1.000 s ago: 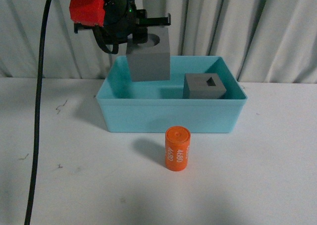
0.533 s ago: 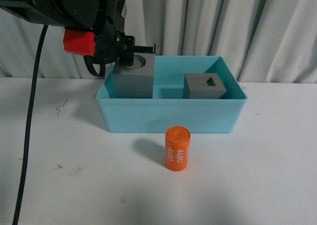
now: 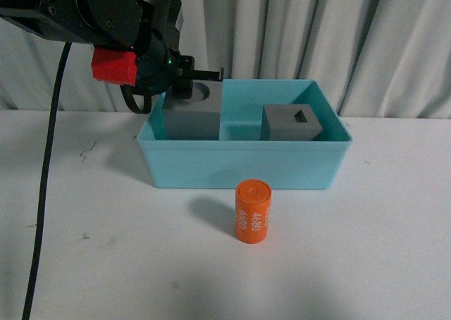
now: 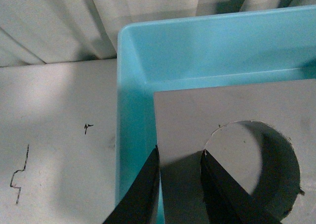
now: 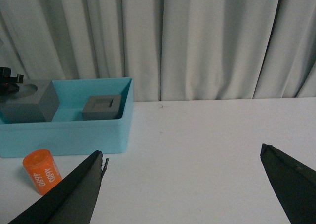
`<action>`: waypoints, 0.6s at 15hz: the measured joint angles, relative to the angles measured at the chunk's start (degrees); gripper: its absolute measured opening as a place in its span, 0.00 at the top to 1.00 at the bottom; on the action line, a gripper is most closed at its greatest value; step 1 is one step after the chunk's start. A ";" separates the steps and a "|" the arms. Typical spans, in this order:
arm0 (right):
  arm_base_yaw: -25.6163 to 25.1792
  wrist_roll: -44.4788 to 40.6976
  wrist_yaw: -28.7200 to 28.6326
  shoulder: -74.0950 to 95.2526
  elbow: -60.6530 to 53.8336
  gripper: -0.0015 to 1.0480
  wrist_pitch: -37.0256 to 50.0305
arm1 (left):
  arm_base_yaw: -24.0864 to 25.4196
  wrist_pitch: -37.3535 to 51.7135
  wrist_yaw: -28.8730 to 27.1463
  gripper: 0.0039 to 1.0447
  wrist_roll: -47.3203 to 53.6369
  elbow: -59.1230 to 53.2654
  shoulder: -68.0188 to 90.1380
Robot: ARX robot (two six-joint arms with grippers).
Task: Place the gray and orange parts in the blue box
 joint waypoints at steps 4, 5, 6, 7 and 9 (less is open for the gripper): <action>0.00 0.00 0.00 0.00 0.00 0.06 0.00 | 0.11 -1.46 0.52 0.35 -1.31 0.00 0.00; 0.00 0.00 0.00 0.00 0.00 0.06 0.02 | 0.11 -1.49 0.72 0.24 -2.16 -0.42 -0.59; 0.00 0.00 0.00 0.00 0.00 0.06 0.00 | 0.09 -1.68 1.18 0.14 -3.04 -1.70 -1.97; 0.00 0.00 0.00 0.00 0.00 0.06 0.00 | 0.09 -1.92 1.95 0.05 -4.50 -3.37 -4.35; 0.00 0.00 0.00 0.00 0.00 0.06 0.00 | 0.11 0.70 5.11 0.06 -9.33 -8.96 -12.17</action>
